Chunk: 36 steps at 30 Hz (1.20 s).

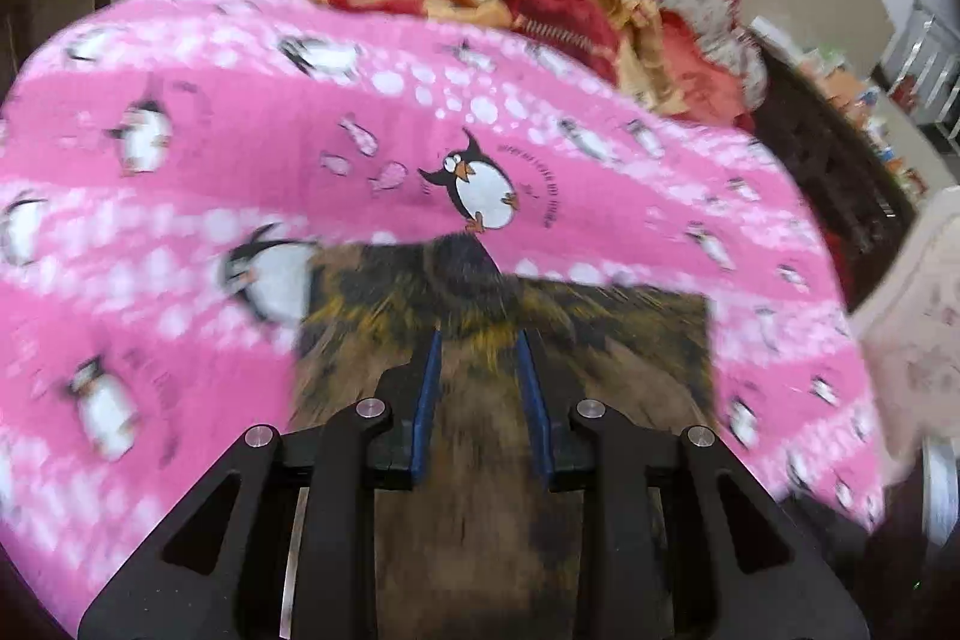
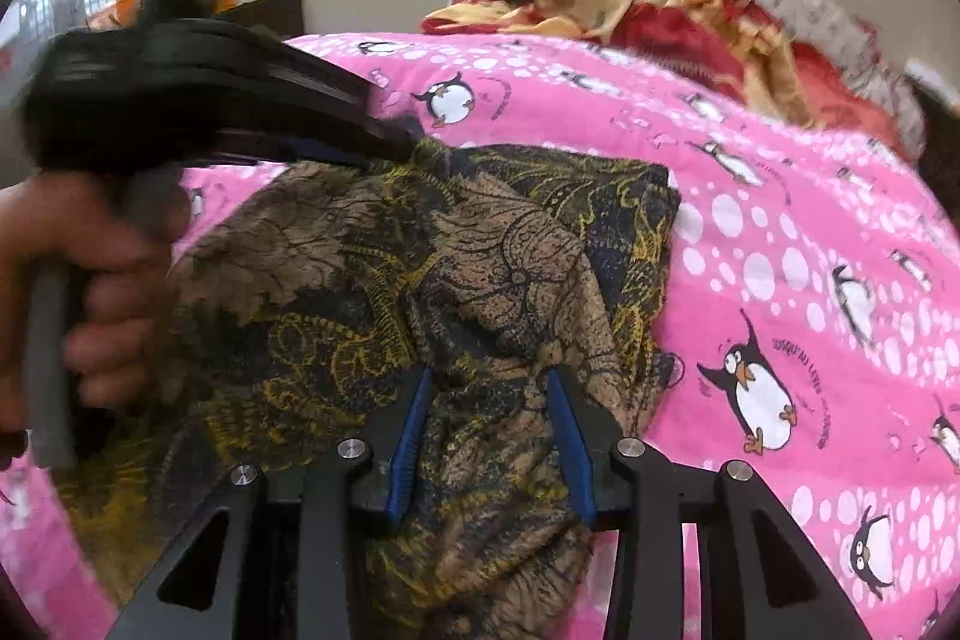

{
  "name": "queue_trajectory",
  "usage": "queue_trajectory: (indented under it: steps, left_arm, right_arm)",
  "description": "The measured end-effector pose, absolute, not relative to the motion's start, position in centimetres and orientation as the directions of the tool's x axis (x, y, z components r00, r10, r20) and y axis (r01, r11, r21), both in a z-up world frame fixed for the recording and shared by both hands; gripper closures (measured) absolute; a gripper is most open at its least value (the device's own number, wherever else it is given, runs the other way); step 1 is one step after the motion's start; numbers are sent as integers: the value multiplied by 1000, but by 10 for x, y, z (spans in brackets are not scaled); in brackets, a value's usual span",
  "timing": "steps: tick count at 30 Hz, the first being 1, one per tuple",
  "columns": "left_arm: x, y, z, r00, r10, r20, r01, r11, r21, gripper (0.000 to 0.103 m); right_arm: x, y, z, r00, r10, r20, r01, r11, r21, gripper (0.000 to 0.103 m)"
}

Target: Fold small clothes

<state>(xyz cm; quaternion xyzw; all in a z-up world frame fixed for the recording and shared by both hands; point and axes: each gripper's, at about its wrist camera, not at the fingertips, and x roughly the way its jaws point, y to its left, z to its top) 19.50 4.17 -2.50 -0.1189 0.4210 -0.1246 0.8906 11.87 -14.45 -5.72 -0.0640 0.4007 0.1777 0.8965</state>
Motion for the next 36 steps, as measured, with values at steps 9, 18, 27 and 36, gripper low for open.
queue_trajectory:
  steps: [9,18,27,36]
  left_arm:
    - [92,32,-48,565,-400,-721,209,915,-345,77]
    - [87,29,-84,629,-425,-651,197,897,-396,71]
    - [79,8,-83,614,-476,-630,325,880,-348,22]
    - [80,32,-85,600,-584,-548,322,802,-503,22]
  right_arm:
    - [147,-139,5,629,281,-725,-394,919,15,79]
    - [180,-149,-60,580,271,-768,-337,939,77,77]
    - [165,-149,-60,624,301,-721,-365,928,71,69]
    - [169,-153,-63,607,361,-708,-391,911,130,57]
